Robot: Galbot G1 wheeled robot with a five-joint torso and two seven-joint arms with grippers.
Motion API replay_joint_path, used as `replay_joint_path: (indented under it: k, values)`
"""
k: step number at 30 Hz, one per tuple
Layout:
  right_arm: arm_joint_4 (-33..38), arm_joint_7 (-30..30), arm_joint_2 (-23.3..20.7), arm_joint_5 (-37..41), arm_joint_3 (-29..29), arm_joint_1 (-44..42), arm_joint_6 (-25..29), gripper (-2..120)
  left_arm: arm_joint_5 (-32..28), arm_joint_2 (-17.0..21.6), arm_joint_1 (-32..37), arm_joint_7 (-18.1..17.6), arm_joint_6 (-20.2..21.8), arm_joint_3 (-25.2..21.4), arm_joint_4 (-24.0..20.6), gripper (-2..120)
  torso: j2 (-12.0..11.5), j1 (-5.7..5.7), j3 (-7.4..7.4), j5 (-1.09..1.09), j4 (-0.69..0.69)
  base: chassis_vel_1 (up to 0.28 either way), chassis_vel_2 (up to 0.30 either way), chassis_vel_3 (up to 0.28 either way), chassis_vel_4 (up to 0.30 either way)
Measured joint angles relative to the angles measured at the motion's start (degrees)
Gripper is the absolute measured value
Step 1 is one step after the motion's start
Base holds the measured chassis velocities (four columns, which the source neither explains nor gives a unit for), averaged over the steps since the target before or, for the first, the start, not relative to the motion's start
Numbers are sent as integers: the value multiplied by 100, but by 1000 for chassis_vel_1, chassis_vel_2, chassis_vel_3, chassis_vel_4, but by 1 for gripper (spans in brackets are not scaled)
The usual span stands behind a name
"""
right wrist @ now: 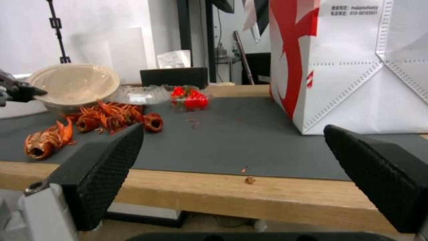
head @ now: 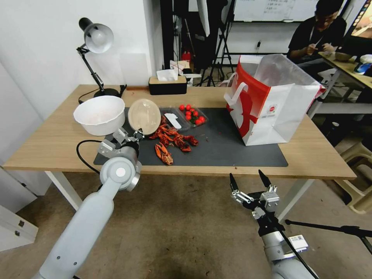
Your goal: Pick up the trash from the table and place it into the takeout bag.
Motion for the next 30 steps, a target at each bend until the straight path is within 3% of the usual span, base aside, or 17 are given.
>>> replay_joint_path:
  k: [30]
  values:
    - [-56, 9, 17, -47, -143, 101, -23, 100, 27, -25, 58, 311, -271, -69, -185, 0, 0, 0, 0, 0, 0, 0, 0, 0, 0]
